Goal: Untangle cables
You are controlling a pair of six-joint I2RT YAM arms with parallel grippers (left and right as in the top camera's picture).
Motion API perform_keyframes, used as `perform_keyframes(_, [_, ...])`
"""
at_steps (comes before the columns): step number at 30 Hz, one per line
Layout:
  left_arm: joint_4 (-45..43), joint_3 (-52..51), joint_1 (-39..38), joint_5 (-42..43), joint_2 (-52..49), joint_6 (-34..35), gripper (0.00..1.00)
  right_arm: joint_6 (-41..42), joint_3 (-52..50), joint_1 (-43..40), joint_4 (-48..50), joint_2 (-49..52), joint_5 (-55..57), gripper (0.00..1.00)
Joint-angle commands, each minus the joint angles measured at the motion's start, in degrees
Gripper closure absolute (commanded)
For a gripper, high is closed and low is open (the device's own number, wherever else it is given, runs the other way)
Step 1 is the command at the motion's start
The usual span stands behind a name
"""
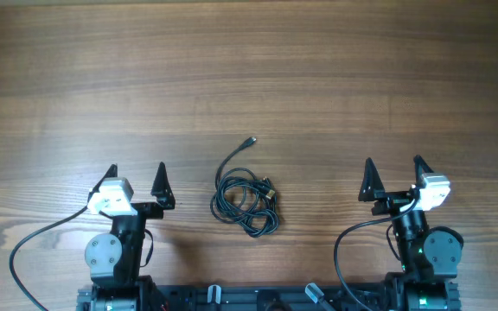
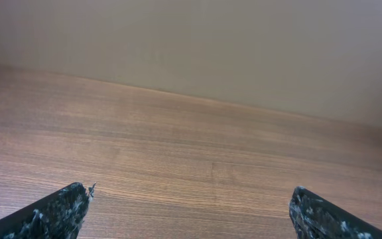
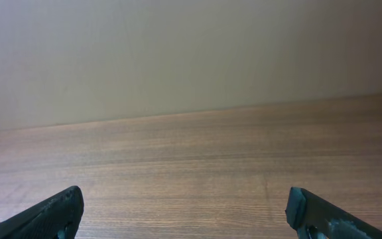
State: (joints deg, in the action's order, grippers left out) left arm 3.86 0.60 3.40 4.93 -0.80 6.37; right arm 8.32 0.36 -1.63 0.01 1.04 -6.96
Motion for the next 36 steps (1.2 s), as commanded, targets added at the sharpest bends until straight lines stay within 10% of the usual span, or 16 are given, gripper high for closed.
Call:
perform_keyframes(1, [0.2, -0.3, 0.3, -0.1, 0.4, 0.5, 0.00, 0.7, -0.1, -0.3, 0.2, -0.6, 1.2, 0.00])
perform_keyframes(19, [0.4, 0.3, 0.2, 4.1, 0.4, 0.6, 0.00, 0.7, -0.1, -0.3, 0.2, -0.6, 1.2, 0.00])
perform_keyframes(27, [15.0, 11.8, 0.2, 6.6, -0.1, 1.9, 0.00, 0.7, -0.1, -0.3, 0.2, -0.6, 1.2, 0.00])
perform_keyframes(36, [22.6, 28.8, 0.2, 17.1, -26.1, 1.9, 0.00, 0.7, -0.1, -0.3, 0.2, -0.6, 1.2, 0.00])
